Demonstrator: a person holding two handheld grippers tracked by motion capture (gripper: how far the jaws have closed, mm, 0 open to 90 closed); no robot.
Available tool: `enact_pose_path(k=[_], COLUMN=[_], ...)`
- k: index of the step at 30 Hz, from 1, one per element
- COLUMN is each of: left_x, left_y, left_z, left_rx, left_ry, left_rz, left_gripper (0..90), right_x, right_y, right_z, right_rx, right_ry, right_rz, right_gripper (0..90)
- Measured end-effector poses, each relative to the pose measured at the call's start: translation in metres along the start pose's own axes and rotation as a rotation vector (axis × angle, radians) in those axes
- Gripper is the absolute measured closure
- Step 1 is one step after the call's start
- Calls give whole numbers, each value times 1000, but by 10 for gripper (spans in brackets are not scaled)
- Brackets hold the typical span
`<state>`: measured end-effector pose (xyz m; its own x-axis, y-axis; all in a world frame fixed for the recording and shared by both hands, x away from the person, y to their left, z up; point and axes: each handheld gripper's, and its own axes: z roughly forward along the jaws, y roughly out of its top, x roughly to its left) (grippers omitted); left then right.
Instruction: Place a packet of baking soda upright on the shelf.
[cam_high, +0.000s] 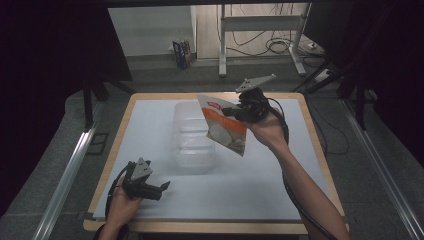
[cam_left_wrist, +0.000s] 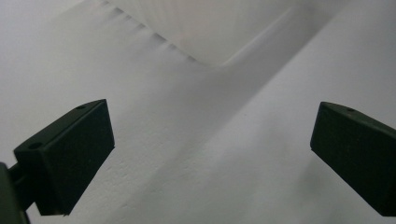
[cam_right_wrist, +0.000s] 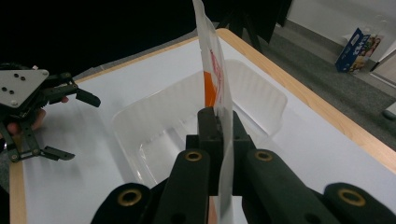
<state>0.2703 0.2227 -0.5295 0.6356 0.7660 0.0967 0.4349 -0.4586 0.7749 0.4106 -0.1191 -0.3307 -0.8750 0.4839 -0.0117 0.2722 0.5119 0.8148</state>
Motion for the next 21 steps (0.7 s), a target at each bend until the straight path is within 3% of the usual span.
enact_pose_path(k=[13, 21], left_x=[0, 1], left_y=[0, -1], left_z=[0, -1], left_rx=[-2, -4], left_ry=[-1, -1], left_rz=[-1, -2], left_gripper=[0, 0], right_x=[11, 21], right_y=[15, 25], right_z=[31, 62], right_rx=[-2, 3], right_ry=[51, 92], right_rz=[-28, -40], right_gripper=[883, 883])
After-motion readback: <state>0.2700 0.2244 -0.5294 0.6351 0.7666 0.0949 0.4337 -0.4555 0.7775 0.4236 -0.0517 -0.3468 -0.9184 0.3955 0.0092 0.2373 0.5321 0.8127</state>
